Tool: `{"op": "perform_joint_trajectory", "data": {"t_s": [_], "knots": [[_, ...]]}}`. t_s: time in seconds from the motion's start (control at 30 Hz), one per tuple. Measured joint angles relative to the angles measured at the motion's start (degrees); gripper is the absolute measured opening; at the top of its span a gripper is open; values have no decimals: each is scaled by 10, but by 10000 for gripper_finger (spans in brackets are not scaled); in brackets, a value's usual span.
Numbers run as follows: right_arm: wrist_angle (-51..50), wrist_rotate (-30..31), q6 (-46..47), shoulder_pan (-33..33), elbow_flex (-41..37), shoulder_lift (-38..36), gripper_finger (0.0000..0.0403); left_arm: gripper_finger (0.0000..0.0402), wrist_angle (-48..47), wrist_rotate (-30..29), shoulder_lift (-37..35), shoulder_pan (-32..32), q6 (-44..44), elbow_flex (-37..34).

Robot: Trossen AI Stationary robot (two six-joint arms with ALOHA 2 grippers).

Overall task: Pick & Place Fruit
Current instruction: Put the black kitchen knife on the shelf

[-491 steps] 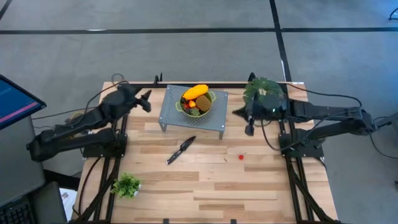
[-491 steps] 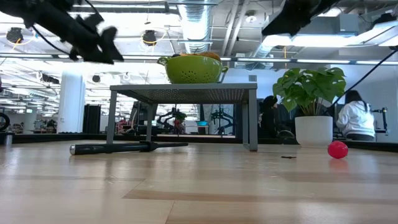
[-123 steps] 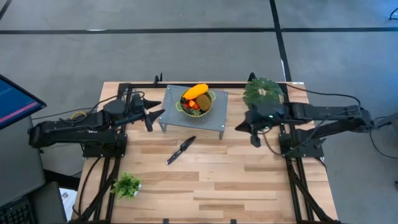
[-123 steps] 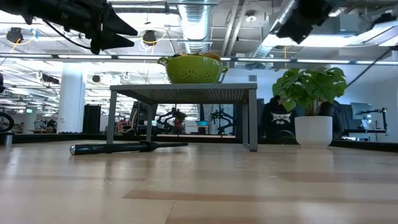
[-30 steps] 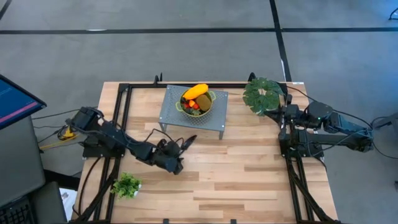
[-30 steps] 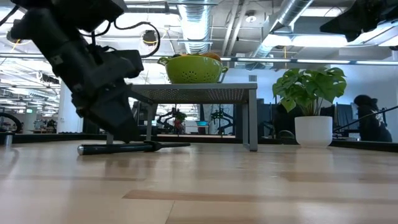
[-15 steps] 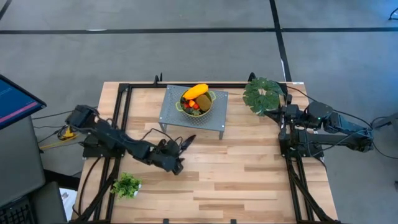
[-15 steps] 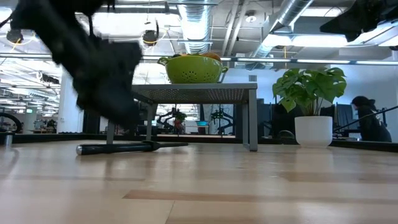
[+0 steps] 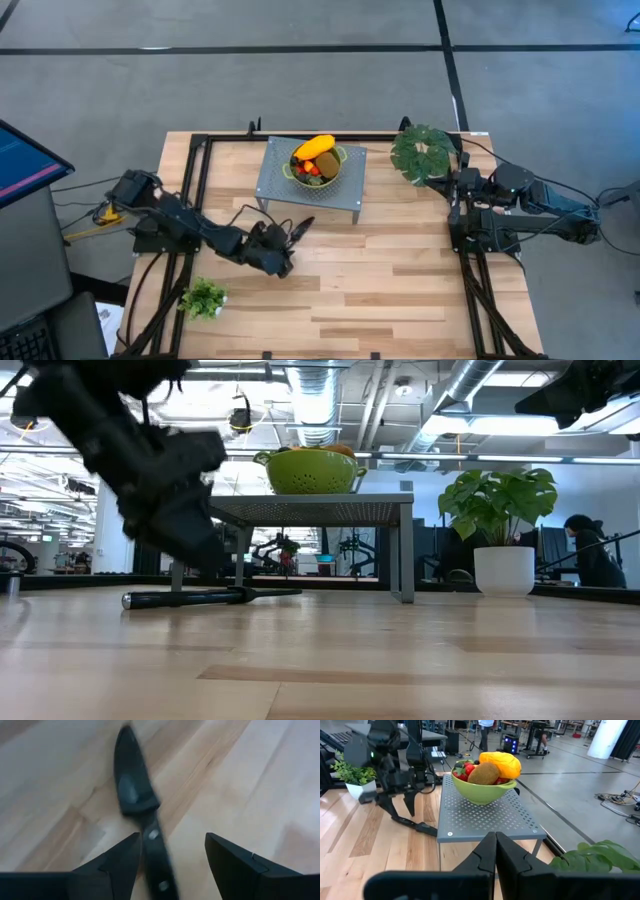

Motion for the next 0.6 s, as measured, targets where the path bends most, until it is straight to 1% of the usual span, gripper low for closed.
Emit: {"op": "perform_joint_trajectory", "data": {"t_s": [0.2, 0.27, 0.43, 0.53, 0.6], "knots": [[0, 0, 0, 0, 0, 0, 1, 218, 7, 4, 60, 0, -15, 0], [0, 0, 0, 0, 0, 0, 1, 218, 13, -7, 70, -1, -17, 1], [0, 0, 0, 0, 0, 0, 1, 216, 19, -10, 82, -1, -17, 2], [0, 0, 0, 0, 0, 0, 1, 194, 18, -11, 79, 0, -17, 2], [0, 0, 0, 0, 0, 0, 1, 168, 18, -13, 79, 0, -17, 2]]}}
